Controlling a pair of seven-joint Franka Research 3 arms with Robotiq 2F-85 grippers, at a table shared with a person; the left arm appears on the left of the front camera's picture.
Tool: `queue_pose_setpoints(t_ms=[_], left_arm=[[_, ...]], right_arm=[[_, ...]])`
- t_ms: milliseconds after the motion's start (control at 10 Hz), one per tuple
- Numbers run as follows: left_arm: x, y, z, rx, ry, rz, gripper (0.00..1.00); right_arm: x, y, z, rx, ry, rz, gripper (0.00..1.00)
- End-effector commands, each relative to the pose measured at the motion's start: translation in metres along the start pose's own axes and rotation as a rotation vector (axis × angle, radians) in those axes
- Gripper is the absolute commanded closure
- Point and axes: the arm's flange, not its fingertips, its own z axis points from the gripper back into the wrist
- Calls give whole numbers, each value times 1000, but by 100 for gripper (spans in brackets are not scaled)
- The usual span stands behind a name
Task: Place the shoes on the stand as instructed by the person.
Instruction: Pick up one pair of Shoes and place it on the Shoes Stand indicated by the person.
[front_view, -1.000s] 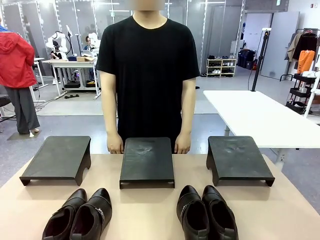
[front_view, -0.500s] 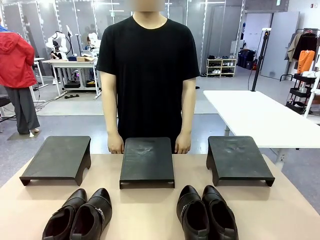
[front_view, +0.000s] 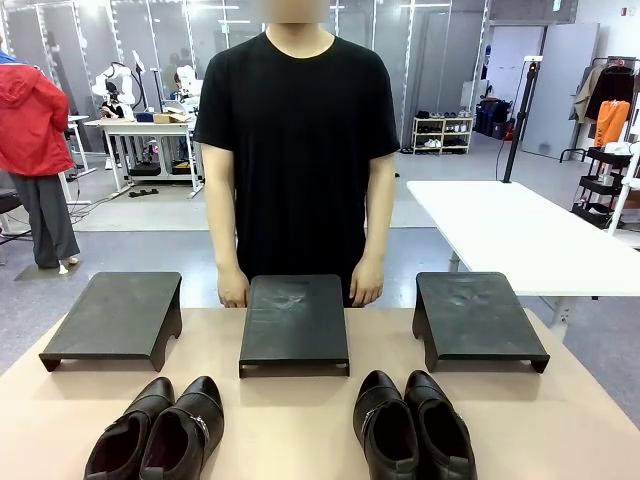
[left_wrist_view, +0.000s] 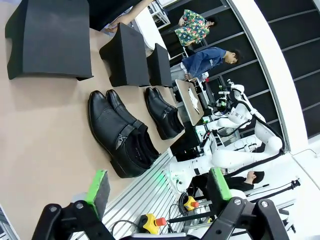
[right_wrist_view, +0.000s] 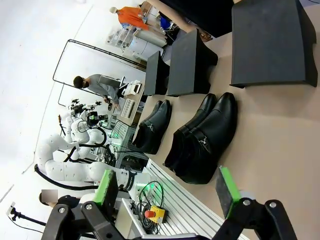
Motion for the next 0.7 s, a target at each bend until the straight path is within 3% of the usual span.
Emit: queue_pose_setpoints(t_ms=[0, 600], left_arm=[[0, 0, 1, -8, -4, -5, 0], [0, 0, 1, -8, -4, -5, 0]], right_arm=[[0, 1, 0, 11, -3, 5, 0], [0, 1, 0, 11, -3, 5, 0]])
